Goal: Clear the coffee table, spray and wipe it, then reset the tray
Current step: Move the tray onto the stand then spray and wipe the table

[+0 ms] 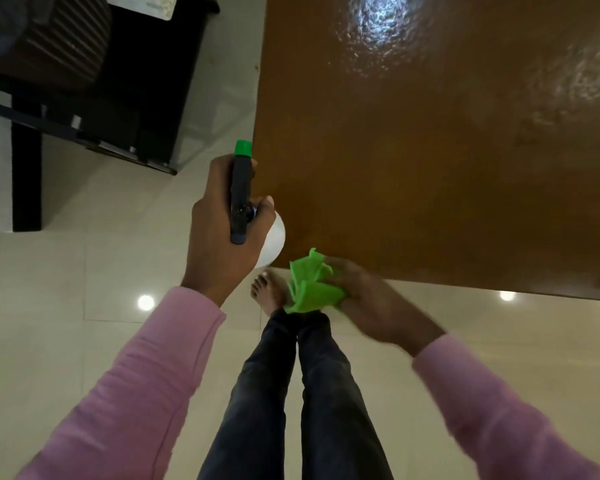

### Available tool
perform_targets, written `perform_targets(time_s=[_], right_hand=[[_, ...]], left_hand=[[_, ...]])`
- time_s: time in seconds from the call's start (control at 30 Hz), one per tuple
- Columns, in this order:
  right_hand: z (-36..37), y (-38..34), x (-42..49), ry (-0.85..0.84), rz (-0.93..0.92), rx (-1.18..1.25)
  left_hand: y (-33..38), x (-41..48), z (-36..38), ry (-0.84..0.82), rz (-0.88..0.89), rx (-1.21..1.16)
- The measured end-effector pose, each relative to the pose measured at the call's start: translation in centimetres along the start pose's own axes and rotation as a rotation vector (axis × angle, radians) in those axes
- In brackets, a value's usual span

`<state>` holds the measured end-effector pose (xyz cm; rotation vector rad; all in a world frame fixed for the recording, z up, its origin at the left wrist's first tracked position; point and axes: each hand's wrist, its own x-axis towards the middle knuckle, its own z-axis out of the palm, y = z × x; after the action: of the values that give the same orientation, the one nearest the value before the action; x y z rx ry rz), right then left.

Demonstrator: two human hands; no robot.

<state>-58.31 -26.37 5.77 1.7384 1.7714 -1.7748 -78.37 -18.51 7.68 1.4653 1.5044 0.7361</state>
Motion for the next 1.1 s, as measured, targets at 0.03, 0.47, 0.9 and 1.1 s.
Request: perform_targets(time_s=[0.03,0.47,0.9,1.1], right_hand=[[-1.6,-0.7,-0.3,-0.051,0.053,0.026],[-11.8,-0.6,12.6,0.193,0.083,-0.414],[-9.9,1.4,10.2,0.499,0.001,-0.751],[-4.2,2.2,7.1,0.645,0.054,-0.616]], left_hand=[[0.3,0.1,0.2,-0.002,-0.002,-0.001],[-0.1,0.1,3.1,-0.045,0.022,0.017],[-1.2,-1.1,2.7,-0.165,-0.15,0.153],[-1.6,-2.2,2.2,-0.139,-0.224,0.174]])
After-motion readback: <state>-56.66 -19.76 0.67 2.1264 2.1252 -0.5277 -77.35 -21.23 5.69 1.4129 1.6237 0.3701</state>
